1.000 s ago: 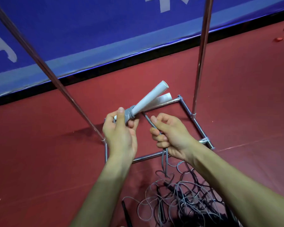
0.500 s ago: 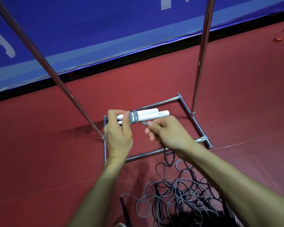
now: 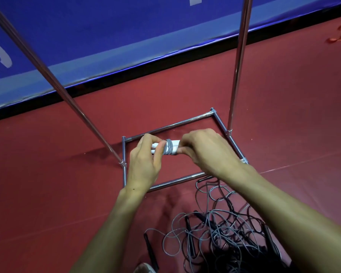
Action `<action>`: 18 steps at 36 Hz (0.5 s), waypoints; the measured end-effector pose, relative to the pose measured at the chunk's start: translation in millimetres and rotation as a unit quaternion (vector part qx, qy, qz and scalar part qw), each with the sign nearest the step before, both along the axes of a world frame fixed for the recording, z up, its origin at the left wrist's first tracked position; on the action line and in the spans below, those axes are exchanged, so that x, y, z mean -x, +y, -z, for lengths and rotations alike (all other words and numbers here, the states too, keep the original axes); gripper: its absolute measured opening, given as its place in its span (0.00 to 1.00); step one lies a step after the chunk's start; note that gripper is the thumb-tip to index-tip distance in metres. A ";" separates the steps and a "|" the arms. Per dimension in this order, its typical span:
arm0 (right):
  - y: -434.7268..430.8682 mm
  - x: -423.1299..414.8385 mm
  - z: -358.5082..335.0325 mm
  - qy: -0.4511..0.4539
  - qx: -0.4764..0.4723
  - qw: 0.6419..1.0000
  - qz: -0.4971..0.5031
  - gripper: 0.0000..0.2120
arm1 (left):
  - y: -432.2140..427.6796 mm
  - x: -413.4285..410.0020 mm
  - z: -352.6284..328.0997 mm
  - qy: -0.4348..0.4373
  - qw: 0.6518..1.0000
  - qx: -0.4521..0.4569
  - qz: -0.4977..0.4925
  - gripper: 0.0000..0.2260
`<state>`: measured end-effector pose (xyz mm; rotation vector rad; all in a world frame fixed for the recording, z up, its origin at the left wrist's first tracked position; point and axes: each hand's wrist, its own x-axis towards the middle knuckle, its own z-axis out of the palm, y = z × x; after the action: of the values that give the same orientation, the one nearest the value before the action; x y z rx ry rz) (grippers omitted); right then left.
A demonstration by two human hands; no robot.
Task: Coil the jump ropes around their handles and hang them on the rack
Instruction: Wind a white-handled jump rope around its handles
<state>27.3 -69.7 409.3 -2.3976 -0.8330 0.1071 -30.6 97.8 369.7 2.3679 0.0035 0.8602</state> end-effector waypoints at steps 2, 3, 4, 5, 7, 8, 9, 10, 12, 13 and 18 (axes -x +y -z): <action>-5.3 -5.3 -0.4 -0.009 -0.021 0.999 -0.041 0.10 | -0.4 1.1 -3.7 0.017 1.000 0.003 0.014 0.03; -7.8 -7.8 -0.3 -0.009 -0.025 0.998 -0.056 0.10 | -0.5 2.0 -5.7 0.030 0.999 0.004 0.025 0.04; -10.2 -10.4 0.3 -0.007 -0.024 0.997 -0.068 0.10 | -0.5 2.9 -7.8 0.042 0.998 0.005 0.039 0.05; -12.4 -12.5 0.5 -0.005 -0.021 0.997 -0.080 0.10 | 0.1 3.8 -9.2 0.054 0.997 0.004 0.053 0.06; -15.9 -15.8 1.2 0.003 -0.025 0.995 -0.093 0.11 | 1.8 6.1 -12.3 0.076 0.994 0.007 0.082 0.09; -17.3 -17.2 2.1 0.008 -0.034 0.995 -0.093 0.12 | 2.8 7.3 -14.0 0.086 0.992 0.012 0.095 0.10; -18.3 -18.3 3.1 0.012 -0.043 0.995 -0.093 0.13 | 3.8 8.3 -15.9 0.094 0.990 0.018 0.107 0.10; -19.0 -19.3 4.2 0.016 -0.052 0.994 -0.094 0.16 | 4.7 9.3 -17.9 0.102 0.988 0.023 0.118 0.10; -19.8 -20.5 5.7 0.026 -0.078 0.991 -0.102 0.18 | 6.1 10.7 -22.4 0.117 0.984 0.039 0.130 0.07; -20.1 -20.4 5.1 0.035 -0.092 0.989 -0.111 0.16 | 6.8 11.4 -24.7 0.125 0.982 0.050 0.134 0.07; -23.2 -21.2 3.1 0.081 -0.168 0.973 -0.139 0.06 | 7.6 13.5 -33.9 0.156 0.969 0.113 0.156 0.06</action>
<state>48.5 -92.9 406.2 -1.9216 -1.0173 0.2486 -44.1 105.3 403.6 2.1859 -0.1346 0.3160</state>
